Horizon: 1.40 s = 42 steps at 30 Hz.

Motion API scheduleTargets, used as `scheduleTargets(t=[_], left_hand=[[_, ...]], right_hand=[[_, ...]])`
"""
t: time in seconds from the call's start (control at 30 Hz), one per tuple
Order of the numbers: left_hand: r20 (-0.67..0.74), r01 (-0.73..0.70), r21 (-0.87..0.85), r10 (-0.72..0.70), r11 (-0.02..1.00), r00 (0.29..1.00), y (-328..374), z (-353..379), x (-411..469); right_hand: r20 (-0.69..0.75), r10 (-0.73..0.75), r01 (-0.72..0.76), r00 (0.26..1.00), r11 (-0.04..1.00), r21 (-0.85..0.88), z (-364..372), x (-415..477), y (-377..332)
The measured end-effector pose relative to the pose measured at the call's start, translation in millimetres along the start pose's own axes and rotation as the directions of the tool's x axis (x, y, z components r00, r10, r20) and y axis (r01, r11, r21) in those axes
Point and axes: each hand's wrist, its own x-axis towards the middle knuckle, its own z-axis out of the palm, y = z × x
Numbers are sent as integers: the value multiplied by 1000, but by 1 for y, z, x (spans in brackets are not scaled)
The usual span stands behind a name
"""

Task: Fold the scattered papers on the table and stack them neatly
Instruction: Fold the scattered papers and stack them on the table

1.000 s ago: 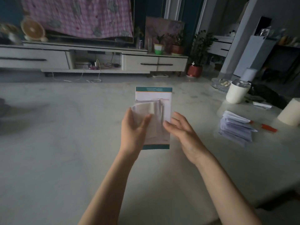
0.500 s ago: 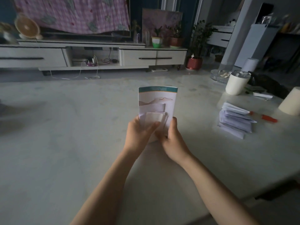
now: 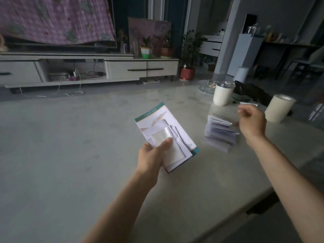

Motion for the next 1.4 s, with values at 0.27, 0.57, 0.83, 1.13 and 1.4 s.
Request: scheduleTargets(t=[0.27, 0.57, 0.83, 1.13, 1.4], left_hand=[[88, 62, 25, -64, 998, 994, -15, 18, 24], [73, 74, 30, -76, 997, 994, -16, 22, 23], [31, 97, -44, -96, 994, 995, -7, 16, 26], [-40, 94, -103, -98, 990, 994, 3, 6, 30], [-16, 90, -153, -94, 984, 995, 5, 1, 25]], right_hand=[[363, 420, -223, 832, 852, -474, 39, 34, 25], [256, 346, -190, 903, 853, -485, 53, 33, 41], [246, 10, -48, 969, 987, 150, 23, 24, 0], [599, -80, -382, 796, 701, 602, 1, -59, -62], [514, -113, -232, 850, 797, 558, 15, -101, -66]])
